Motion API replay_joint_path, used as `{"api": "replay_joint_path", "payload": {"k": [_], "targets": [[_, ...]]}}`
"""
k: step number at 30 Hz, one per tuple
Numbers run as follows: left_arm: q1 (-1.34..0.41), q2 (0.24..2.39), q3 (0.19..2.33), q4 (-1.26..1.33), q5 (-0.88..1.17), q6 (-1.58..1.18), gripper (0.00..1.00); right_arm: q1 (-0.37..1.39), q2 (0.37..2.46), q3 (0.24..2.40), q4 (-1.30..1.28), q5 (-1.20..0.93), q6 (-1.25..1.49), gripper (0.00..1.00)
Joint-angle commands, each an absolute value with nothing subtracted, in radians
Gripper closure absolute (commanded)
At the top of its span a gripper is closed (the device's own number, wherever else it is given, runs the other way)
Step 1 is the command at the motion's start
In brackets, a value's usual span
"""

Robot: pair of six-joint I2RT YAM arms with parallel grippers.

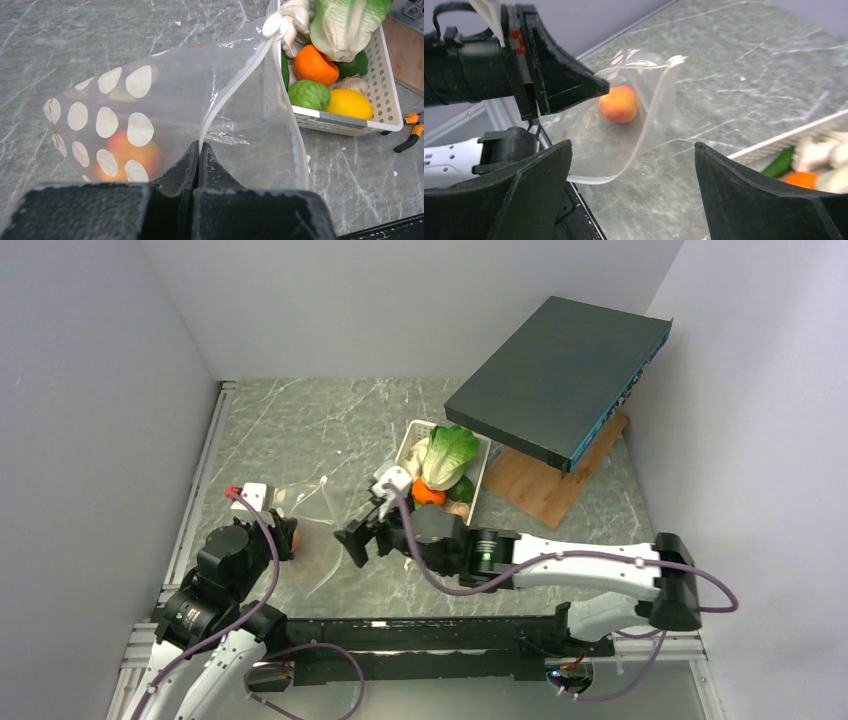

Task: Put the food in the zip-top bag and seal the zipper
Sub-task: Place the fake fruit in the zipper food storage bag, then pick up the fake vegetable from the bin.

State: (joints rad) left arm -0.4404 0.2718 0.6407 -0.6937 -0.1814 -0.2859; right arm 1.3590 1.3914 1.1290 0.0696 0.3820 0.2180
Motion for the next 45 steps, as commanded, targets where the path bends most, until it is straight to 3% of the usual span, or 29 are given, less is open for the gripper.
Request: {"api": "replay_joint_path", "payload": {"k": [1,9,14,25,31,32,34,45], "targets": [[-0.445,0.267,0.657,-0.655,-0.202,-0.303,1.0,1.343,1.257,1.046,0.082,0.518,0.167,0.08],[-0.445,0.281,0.66,-0.658,-0.211,-0.305,1.0,1.174,1.212,0.953,-0.072,0.492,0.23,0.12],[-0.444,0.278,0.659,-0.657,-0.215,-0.306,1.0,1.031,1.344,1.063,-0.271,0.391,0.407,0.23],[-0.444,0.285,0.66,-0.662,-0.211,-0.305,1.0,1.028,1.679,1.298,-0.533,0.568,0.822,0.17],[-0.446,0.281,0.658,-0.66,-0.211,-0.306,1.0,1.026,1.766,1.319,-0.536,0.618,0.849,0.18],[-0.446,0.282,0.658,-0.659,-0.357,-0.304,1.0,1.026,1.768,1.31,-0.525,0.629,0.852,0.18],[-0.446,0.284,0.66,-0.659,-0.205,-0.303,1.0,1.025,1.77,1.292,-0.503,0.638,0.853,0.19],[-0.449,0.279,0.659,-0.66,-0.208,-0.305,1.0,1.018,1.835,1.269,-0.495,0.62,0.874,0.21]]}}
